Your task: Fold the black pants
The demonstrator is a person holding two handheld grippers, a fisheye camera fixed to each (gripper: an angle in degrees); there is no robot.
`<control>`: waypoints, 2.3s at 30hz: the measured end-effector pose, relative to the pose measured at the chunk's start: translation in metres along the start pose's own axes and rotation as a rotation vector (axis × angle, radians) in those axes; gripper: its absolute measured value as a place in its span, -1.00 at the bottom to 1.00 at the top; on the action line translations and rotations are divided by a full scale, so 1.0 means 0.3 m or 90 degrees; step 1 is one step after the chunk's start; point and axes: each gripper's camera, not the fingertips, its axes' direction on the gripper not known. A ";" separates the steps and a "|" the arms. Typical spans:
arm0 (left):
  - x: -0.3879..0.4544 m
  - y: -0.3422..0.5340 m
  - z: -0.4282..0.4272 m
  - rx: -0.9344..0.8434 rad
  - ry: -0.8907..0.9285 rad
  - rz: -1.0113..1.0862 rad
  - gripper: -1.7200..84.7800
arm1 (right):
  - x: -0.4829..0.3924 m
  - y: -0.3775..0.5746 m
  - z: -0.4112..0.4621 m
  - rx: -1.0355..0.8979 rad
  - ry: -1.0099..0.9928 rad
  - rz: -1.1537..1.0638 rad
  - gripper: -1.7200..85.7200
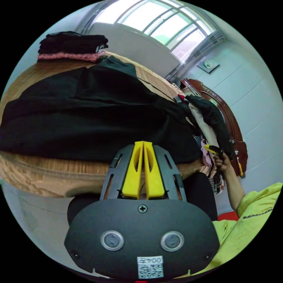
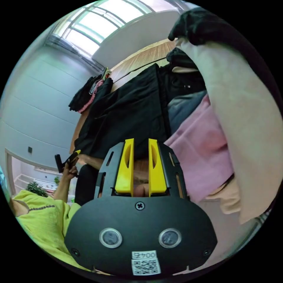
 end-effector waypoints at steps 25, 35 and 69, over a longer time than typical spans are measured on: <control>-0.422 0.456 -0.226 0.105 -0.118 -0.165 -0.95 | -0.408 0.213 0.223 0.105 0.325 0.033 -0.95; -0.584 0.367 -0.249 0.087 -0.339 -0.114 -0.93 | -0.500 0.440 0.330 0.234 0.423 0.012 -0.97; -1.067 -0.607 -0.263 -0.031 -0.322 -0.193 -0.95 | -0.812 0.422 1.181 0.049 0.408 -0.177 -0.97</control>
